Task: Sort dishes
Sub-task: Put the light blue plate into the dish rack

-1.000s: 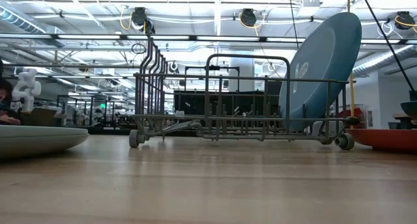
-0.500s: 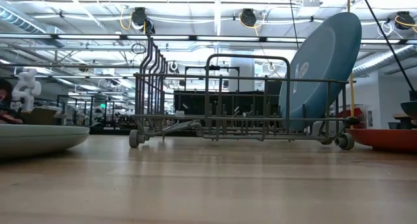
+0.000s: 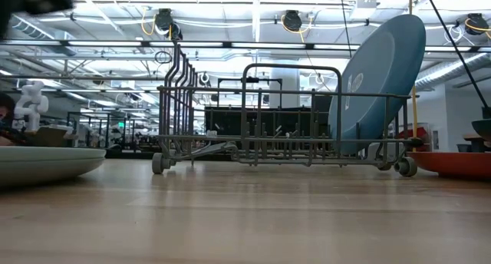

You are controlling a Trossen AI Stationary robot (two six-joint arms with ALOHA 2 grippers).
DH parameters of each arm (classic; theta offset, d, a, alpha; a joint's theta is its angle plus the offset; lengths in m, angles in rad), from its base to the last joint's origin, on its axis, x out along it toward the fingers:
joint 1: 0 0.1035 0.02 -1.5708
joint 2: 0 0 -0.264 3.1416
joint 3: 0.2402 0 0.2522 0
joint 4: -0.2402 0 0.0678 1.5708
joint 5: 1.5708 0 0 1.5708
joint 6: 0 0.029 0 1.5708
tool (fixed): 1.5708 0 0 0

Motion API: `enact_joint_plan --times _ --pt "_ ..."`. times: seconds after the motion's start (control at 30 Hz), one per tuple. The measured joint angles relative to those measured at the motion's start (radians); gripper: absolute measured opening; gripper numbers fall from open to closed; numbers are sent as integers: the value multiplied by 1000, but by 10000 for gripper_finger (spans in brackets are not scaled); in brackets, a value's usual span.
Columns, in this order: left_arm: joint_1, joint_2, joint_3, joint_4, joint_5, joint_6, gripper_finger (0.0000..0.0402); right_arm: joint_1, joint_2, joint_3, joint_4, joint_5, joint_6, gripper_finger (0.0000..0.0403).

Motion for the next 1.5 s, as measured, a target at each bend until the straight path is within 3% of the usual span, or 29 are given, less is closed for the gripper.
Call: enact_joint_plan --times 0.2,0.53,0.63,0.9,1.07,1.27,1.5 --pt "-118 93 -33 95 -63 -138 110 3 0 0 15 0 -7 13" --pt "-210 187 -32 273 -106 -251 217 14 0 0 37 0 1 13" --pt "-210 221 -32 245 -83 -321 223 24 0 0 37 0 0 13" --pt "-192 294 -32 240 -54 -326 223 20 0 0 40 2 -34 13" --pt "-180 308 -32 241 -55 -326 180 16 0 0 44 2 -52 13" --pt "-181 302 -29 244 -43 -328 28 16 0 0 44 2 -55 13" --pt "-182 302 20 209 -23 -324 3 16 0 0 44 2 -55 13"
